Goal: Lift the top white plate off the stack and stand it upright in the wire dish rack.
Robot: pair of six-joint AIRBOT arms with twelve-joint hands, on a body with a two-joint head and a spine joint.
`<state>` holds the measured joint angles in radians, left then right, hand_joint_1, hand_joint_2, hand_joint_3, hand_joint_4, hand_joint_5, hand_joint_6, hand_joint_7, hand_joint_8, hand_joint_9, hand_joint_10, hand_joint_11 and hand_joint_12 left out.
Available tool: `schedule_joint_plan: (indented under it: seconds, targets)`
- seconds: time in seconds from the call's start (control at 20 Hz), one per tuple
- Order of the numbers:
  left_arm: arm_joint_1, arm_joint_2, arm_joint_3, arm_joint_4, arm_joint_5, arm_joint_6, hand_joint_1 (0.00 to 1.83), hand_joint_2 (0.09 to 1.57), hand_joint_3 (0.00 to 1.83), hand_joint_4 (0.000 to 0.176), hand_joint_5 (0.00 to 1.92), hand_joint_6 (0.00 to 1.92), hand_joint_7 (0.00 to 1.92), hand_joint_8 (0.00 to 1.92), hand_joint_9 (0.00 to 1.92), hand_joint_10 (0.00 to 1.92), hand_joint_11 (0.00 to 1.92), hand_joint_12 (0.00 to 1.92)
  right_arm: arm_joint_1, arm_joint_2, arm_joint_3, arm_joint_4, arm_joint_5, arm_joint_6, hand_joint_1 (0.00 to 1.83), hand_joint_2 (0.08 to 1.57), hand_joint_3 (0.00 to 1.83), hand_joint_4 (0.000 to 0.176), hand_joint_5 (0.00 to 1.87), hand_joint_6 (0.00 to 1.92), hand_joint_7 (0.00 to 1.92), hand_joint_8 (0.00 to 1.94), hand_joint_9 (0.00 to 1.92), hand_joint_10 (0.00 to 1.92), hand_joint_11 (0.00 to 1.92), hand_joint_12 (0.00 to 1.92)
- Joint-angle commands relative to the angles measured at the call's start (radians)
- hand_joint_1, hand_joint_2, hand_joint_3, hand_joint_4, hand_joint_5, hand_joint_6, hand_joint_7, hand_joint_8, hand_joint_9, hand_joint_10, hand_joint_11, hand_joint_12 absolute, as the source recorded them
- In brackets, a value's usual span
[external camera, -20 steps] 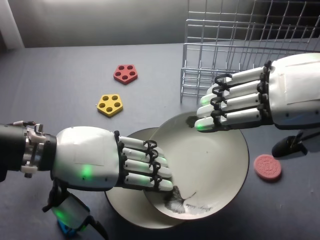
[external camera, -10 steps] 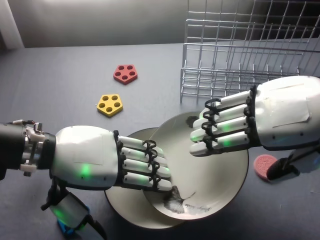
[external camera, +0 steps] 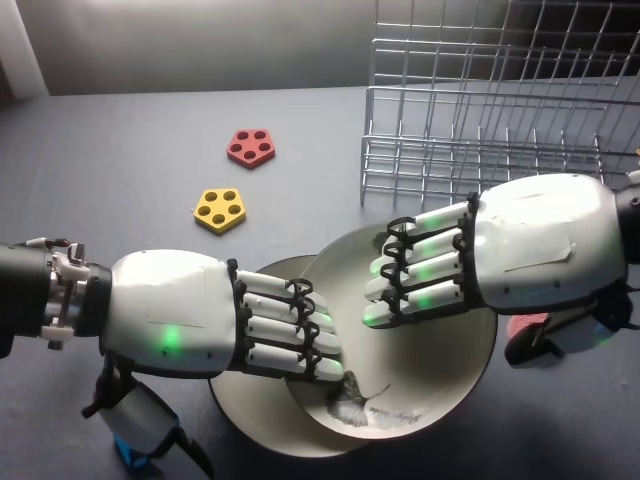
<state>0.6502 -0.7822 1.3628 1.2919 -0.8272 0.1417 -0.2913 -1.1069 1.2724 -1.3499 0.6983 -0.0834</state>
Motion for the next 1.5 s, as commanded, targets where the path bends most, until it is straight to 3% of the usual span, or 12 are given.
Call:
schedule_joint_plan:
  seconds: [0.0, 0.4, 0.45, 0.5, 0.6, 0.75, 0.8, 0.95, 1.0, 1.05, 1.15, 1.45]
  targets:
    - [-0.015, -0.007, 0.001, -0.029, -0.004, -0.002, 0.27, 1.02, 0.0, 0.0, 0.11, 0.0, 0.12, 0.0, 0.11, 0.0, 0.0, 0.33, 0.001, 0.002, 0.002, 0.059, 0.048, -0.003, 1.09, 1.03, 0.0, 0.0, 0.17, 0.0, 0.17, 0.0, 0.19, 0.0, 0.01, 0.61]
    - [-0.015, -0.008, 0.013, -0.03, -0.012, -0.002, 0.26, 1.03, 0.0, 0.0, 0.1, 0.0, 0.1, 0.0, 0.1, 0.0, 0.0, 0.3, 0.001, -0.033, 0.019, 0.067, 0.012, -0.003, 1.27, 1.06, 0.0, 0.0, 0.7, 0.0, 0.81, 0.0, 0.85, 0.0, 0.77, 0.36]
    - [-0.015, -0.008, 0.013, -0.03, -0.012, -0.002, 0.26, 1.03, 0.0, 0.0, 0.09, 0.0, 0.09, 0.0, 0.09, 0.0, 0.0, 0.26, 0.001, -0.034, 0.02, 0.07, 0.009, -0.003, 1.45, 1.07, 0.01, 0.0, 0.81, 0.88, 1.0, 0.55, 0.96, 0.72, 0.94, 1.17]
    - [-0.015, -0.008, 0.013, -0.031, -0.012, -0.003, 0.24, 1.04, 0.0, 0.0, 0.07, 0.0, 0.07, 0.0, 0.08, 0.0, 0.0, 0.25, 0.001, -0.035, 0.02, 0.072, 0.009, -0.003, 1.48, 1.09, 0.0, 0.0, 0.82, 1.08, 1.0, 0.73, 0.97, 0.88, 0.95, 1.36]
    - [-0.015, -0.008, 0.012, -0.032, -0.014, -0.003, 0.26, 1.03, 0.0, 0.0, 0.11, 0.0, 0.11, 0.0, 0.11, 0.01, 0.0, 0.34, -0.002, -0.038, 0.022, 0.076, 0.009, -0.003, 1.5, 1.06, 0.0, 0.0, 0.93, 1.04, 1.03, 0.69, 1.1, 0.7, 1.01, 1.3]
    - [-0.015, -0.008, 0.013, -0.033, -0.015, -0.003, 0.24, 1.02, 0.0, 0.0, 0.1, 0.0, 0.11, 0.0, 0.12, 0.0, 0.0, 0.36, -0.005, -0.041, 0.022, 0.076, 0.009, -0.003, 1.5, 1.03, 0.0, 0.0, 1.0, 0.89, 1.09, 0.56, 1.22, 0.56, 1.06, 1.24]
    - [-0.015, -0.007, 0.013, -0.034, -0.015, -0.003, 0.24, 1.03, 0.0, 0.0, 0.1, 0.0, 0.11, 0.0, 0.12, 0.0, 0.0, 0.36, -0.006, -0.041, 0.02, 0.076, 0.009, -0.003, 1.41, 1.06, 0.0, 0.0, 1.02, 0.98, 1.06, 0.66, 1.12, 0.8, 1.09, 0.85]
    - [-0.015, -0.004, 0.013, -0.04, -0.019, -0.006, 0.21, 1.04, 0.0, 0.0, 0.08, 0.0, 0.1, 0.0, 0.11, 0.0, 0.0, 0.33, -0.006, -0.041, 0.013, 0.076, 0.009, -0.003, 1.38, 1.1, 0.0, 0.0, 0.95, 1.15, 0.94, 0.82, 1.02, 1.0, 1.16, 0.6]
    - [-0.016, 0.0, 0.013, -0.043, -0.025, -0.009, 0.22, 1.04, 0.0, 0.0, 0.08, 0.0, 0.1, 0.0, 0.11, 0.0, 0.0, 0.32, -0.006, -0.041, 0.011, 0.076, 0.009, -0.003, 1.46, 1.13, 0.0, 0.0, 0.82, 1.2, 0.86, 0.87, 0.97, 0.96, 0.9, 1.31]
    - [-0.019, 0.003, 0.014, -0.047, -0.029, -0.012, 0.24, 1.04, 0.0, 0.0, 0.08, 0.0, 0.1, 0.0, 0.12, 0.0, 0.0, 0.32, -0.001, -0.041, 0.007, 0.078, 0.009, -0.003, 1.49, 1.07, 0.0, 0.0, 0.93, 1.05, 0.99, 0.69, 1.1, 0.75, 0.97, 1.34]
    - [-0.032, 0.01, 0.018, -0.048, -0.038, -0.023, 0.24, 1.05, 0.0, 0.0, 0.08, 0.0, 0.1, 0.0, 0.11, 0.0, 0.0, 0.27, 0.024, -0.041, -0.004, 0.083, 0.009, -0.002, 1.48, 1.14, 0.0, 0.0, 0.81, 1.22, 0.86, 0.86, 0.96, 0.94, 0.77, 1.56]
    - [-0.081, 0.038, 0.055, -0.054, -0.075, -0.063, 0.24, 1.05, 0.0, 0.0, 0.06, 0.0, 0.08, 0.0, 0.08, 0.0, 0.0, 0.21, 0.071, -0.04, -0.012, 0.088, 0.015, 0.001, 1.49, 1.13, 0.0, 0.0, 0.8, 1.15, 0.92, 0.84, 1.04, 0.9, 0.68, 1.61]
